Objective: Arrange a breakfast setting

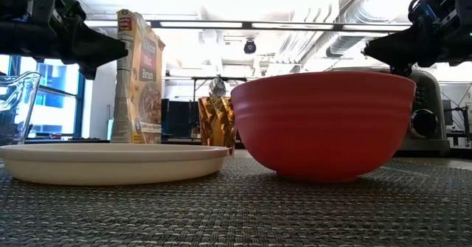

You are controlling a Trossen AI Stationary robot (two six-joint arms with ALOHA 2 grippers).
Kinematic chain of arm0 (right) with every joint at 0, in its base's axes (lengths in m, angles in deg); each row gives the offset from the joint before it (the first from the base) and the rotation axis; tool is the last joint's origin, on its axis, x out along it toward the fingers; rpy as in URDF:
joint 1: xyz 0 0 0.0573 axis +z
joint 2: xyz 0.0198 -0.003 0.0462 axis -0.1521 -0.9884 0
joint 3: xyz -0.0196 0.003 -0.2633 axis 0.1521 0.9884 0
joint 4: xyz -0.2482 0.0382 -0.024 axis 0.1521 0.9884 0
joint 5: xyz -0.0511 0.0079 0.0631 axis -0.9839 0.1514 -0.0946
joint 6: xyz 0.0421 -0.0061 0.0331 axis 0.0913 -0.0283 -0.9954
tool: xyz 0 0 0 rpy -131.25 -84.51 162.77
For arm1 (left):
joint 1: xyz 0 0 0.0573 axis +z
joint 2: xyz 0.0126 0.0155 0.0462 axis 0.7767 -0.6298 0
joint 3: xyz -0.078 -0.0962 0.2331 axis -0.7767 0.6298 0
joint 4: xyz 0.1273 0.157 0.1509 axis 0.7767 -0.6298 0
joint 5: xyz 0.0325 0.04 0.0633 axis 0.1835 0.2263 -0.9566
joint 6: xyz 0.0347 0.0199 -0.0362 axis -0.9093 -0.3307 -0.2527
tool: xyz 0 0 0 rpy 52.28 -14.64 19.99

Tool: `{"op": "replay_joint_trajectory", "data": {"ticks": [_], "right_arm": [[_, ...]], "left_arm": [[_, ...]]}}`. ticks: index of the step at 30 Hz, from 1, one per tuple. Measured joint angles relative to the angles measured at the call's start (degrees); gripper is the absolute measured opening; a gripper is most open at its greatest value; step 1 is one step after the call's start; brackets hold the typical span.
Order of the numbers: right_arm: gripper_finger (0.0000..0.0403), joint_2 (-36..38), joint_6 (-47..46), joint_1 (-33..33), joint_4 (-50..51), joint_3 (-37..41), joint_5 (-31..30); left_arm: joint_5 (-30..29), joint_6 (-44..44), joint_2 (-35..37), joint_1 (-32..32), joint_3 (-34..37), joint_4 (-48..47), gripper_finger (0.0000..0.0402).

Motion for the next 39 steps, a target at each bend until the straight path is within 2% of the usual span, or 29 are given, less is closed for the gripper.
{"op": "replay_joint_trajectory", "data": {"ticks": [9,13,23,28,39], "right_arm": [[0.0083,-0.02,0.01,-0.02,-0.02,-0.02,0.0],[0.0083,0.0,0.01,0.0,-0.01,-0.01,0.0],[0.0083,0.0,0.02,-0.02,-0.02,-0.02,0.0],[0.0083,0.0,0.02,0.0,0.0,-0.02,0.0],[0.0083,0.0,0.0,-0.02,-0.02,-0.02,0.0]], "left_arm": [[0.88,17.26,-0.02,0.01,0.01,-0.05,0.0094],[2.25,20.59,0.0,0.01,0.01,-0.05,0.0094],[11.13,28.04,-0.01,-0.01,0.01,3.06,0.0094],[13.42,28.07,0.0,0.0,-0.01,6.62,0.0094],[13.12,34.19,-0.02,-0.01,0.01,5.97,0.0094]]}}
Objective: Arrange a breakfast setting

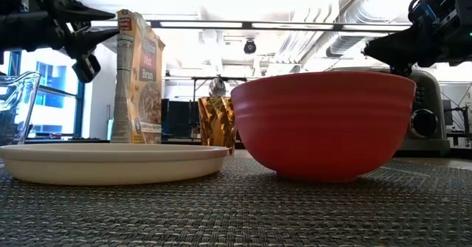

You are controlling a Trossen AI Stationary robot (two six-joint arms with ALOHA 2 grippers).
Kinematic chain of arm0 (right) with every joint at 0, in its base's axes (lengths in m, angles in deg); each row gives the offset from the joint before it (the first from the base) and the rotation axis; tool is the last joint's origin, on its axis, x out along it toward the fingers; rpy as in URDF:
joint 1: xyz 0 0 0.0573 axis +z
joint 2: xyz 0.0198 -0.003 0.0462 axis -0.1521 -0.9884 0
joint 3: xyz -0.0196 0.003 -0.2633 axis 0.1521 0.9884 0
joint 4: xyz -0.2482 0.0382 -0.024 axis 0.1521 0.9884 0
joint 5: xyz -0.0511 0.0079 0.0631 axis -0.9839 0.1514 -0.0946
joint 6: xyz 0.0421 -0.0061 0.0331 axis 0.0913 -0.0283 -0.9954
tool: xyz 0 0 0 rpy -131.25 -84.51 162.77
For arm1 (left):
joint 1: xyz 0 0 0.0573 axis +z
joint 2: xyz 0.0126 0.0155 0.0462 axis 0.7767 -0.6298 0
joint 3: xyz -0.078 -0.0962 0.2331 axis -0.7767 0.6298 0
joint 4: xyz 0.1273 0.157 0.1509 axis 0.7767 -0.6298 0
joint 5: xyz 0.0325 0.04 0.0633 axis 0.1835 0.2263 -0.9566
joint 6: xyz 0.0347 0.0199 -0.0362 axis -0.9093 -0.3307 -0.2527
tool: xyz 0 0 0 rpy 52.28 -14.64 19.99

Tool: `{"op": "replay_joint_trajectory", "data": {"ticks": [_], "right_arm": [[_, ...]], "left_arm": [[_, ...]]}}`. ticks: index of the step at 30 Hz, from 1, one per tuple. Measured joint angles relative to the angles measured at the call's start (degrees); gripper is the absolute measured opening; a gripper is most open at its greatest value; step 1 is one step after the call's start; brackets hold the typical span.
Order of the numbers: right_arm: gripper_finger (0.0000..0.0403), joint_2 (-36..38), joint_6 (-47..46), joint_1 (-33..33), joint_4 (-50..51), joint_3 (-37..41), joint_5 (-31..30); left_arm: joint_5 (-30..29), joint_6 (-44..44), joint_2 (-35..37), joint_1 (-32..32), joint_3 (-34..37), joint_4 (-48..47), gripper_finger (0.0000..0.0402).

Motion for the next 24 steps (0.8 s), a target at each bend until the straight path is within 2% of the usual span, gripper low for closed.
{"op": "replay_joint_trajectory", "data": {"ticks": [7,19,24], "right_arm": [[0.0083,0.0,0.02,0.01,0.01,0.0,0.0],[0.0083,0.0,0.02,0.01,0.01,0.01,0.0],[0.0083,0.0,0.01,0.02,0.02,0.01,0.0]], "left_arm": [[0.0,3.0,0.0,0.02,0.0,-0.02,0.0094],[-1.05,-0.98,0.01,0.01,0.0,-0.29,0.0094],[-1.09,2.18,0.01,0.01,0.0,-1.87,0.0094]]}}
